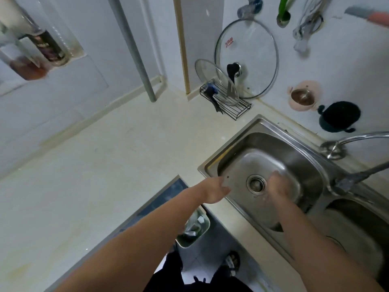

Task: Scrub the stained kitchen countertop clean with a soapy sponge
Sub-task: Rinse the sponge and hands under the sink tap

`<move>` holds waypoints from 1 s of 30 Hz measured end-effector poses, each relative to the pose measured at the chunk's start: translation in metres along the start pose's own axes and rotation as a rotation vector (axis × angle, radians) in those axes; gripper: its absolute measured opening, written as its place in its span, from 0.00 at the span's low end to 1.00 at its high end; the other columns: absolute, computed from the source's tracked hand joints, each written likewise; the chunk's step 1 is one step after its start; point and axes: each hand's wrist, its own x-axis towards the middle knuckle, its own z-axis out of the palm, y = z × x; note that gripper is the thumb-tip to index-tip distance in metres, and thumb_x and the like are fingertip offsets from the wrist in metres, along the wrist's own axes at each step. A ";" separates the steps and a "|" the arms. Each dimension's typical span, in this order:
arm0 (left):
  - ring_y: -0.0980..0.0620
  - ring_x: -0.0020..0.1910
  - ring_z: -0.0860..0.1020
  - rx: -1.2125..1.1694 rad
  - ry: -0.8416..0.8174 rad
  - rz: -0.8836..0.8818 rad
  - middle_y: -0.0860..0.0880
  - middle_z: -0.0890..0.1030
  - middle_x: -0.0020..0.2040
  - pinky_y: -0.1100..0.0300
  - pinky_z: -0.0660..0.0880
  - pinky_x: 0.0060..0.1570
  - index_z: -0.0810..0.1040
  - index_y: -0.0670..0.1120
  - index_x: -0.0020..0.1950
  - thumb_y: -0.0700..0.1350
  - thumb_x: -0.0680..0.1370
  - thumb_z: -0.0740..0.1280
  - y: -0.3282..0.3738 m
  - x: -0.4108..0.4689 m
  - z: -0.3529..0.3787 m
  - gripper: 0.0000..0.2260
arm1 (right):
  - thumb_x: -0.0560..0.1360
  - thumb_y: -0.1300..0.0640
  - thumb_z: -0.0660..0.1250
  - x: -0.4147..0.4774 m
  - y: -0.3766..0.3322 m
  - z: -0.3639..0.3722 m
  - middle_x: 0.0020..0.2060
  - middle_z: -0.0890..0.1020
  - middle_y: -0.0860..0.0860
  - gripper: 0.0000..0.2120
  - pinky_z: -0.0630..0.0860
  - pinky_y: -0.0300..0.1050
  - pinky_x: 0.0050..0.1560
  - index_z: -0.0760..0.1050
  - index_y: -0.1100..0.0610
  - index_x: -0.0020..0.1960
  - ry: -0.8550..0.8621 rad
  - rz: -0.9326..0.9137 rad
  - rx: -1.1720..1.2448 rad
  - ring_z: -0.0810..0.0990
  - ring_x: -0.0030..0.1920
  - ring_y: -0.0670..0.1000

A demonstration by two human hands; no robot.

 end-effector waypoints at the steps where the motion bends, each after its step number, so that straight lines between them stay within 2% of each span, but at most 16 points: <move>1: 0.41 0.71 0.72 0.002 -0.001 0.015 0.40 0.73 0.73 0.51 0.68 0.67 0.70 0.43 0.76 0.54 0.86 0.58 -0.009 -0.001 -0.008 0.22 | 0.83 0.53 0.55 -0.004 -0.009 0.004 0.53 0.79 0.65 0.16 0.70 0.43 0.37 0.77 0.62 0.59 -0.022 -0.017 0.035 0.81 0.48 0.61; 3: 0.43 0.67 0.74 0.026 -0.025 0.054 0.41 0.76 0.70 0.58 0.68 0.62 0.74 0.41 0.71 0.50 0.87 0.57 -0.024 -0.002 -0.026 0.18 | 0.78 0.51 0.60 -0.012 -0.027 0.015 0.38 0.76 0.57 0.09 0.67 0.42 0.29 0.74 0.53 0.43 -0.037 -0.032 0.178 0.74 0.28 0.52; 5: 0.44 0.68 0.74 0.045 -0.031 0.089 0.41 0.76 0.69 0.64 0.65 0.57 0.75 0.38 0.71 0.46 0.87 0.56 -0.037 -0.001 -0.042 0.17 | 0.80 0.49 0.60 -0.026 -0.044 0.027 0.27 0.71 0.51 0.16 0.63 0.43 0.24 0.69 0.53 0.35 -0.063 -0.045 0.285 0.66 0.21 0.47; 7: 0.45 0.71 0.72 0.036 -0.003 0.139 0.42 0.74 0.73 0.64 0.63 0.61 0.74 0.40 0.73 0.46 0.87 0.57 -0.050 0.001 -0.058 0.18 | 0.83 0.45 0.59 -0.035 -0.060 0.040 0.24 0.68 0.48 0.21 0.61 0.43 0.23 0.67 0.53 0.33 -0.048 -0.057 0.327 0.64 0.21 0.46; 10: 0.46 0.75 0.69 0.077 0.026 0.212 0.46 0.72 0.76 0.60 0.60 0.70 0.74 0.44 0.75 0.49 0.87 0.58 -0.070 0.004 -0.077 0.18 | 0.82 0.40 0.57 -0.040 -0.073 0.057 0.28 0.72 0.52 0.22 0.69 0.43 0.25 0.69 0.55 0.38 -0.027 -0.085 0.351 0.71 0.26 0.49; 13: 0.45 0.71 0.73 0.066 0.025 0.229 0.46 0.76 0.72 0.58 0.66 0.68 0.77 0.46 0.72 0.50 0.87 0.59 -0.085 0.010 -0.087 0.17 | 0.83 0.40 0.55 -0.044 -0.081 0.067 0.31 0.80 0.54 0.22 0.71 0.41 0.26 0.73 0.56 0.43 -0.040 -0.067 0.356 0.78 0.29 0.49; 16: 0.46 0.66 0.76 0.059 -0.010 0.222 0.46 0.78 0.68 0.58 0.69 0.61 0.79 0.46 0.69 0.51 0.86 0.59 -0.094 0.021 -0.091 0.16 | 0.82 0.42 0.57 -0.047 -0.091 0.074 0.27 0.76 0.51 0.21 0.64 0.40 0.24 0.74 0.56 0.40 0.006 -0.130 0.318 0.69 0.24 0.46; 19: 0.47 0.63 0.78 0.022 -0.020 0.204 0.48 0.80 0.65 0.61 0.69 0.56 0.79 0.47 0.67 0.51 0.85 0.61 -0.099 0.029 -0.092 0.14 | 0.82 0.40 0.57 -0.041 -0.100 0.077 0.25 0.70 0.48 0.22 0.62 0.39 0.26 0.73 0.54 0.37 -0.005 -0.157 0.279 0.64 0.24 0.46; 23: 0.48 0.68 0.74 0.045 -0.040 0.178 0.49 0.77 0.69 0.60 0.66 0.62 0.78 0.47 0.69 0.50 0.86 0.61 -0.105 0.030 -0.088 0.15 | 0.83 0.41 0.57 -0.037 -0.114 0.081 0.24 0.64 0.48 0.25 0.57 0.42 0.25 0.65 0.52 0.30 -0.177 -0.165 0.332 0.58 0.24 0.48; 26: 0.48 0.71 0.72 0.096 -0.059 0.124 0.49 0.75 0.71 0.57 0.65 0.69 0.76 0.47 0.72 0.51 0.86 0.60 -0.111 0.029 -0.087 0.17 | 0.83 0.40 0.54 -0.047 -0.130 0.089 0.23 0.62 0.49 0.28 0.56 0.44 0.26 0.62 0.51 0.28 -0.192 -0.169 0.445 0.57 0.23 0.50; 30: 0.48 0.68 0.74 0.128 -0.073 0.040 0.48 0.77 0.69 0.54 0.70 0.68 0.76 0.48 0.70 0.53 0.85 0.60 -0.123 0.035 -0.085 0.17 | 0.84 0.44 0.53 -0.046 -0.134 0.120 0.23 0.60 0.49 0.26 0.53 0.45 0.26 0.60 0.53 0.29 -0.266 -0.147 0.551 0.55 0.23 0.51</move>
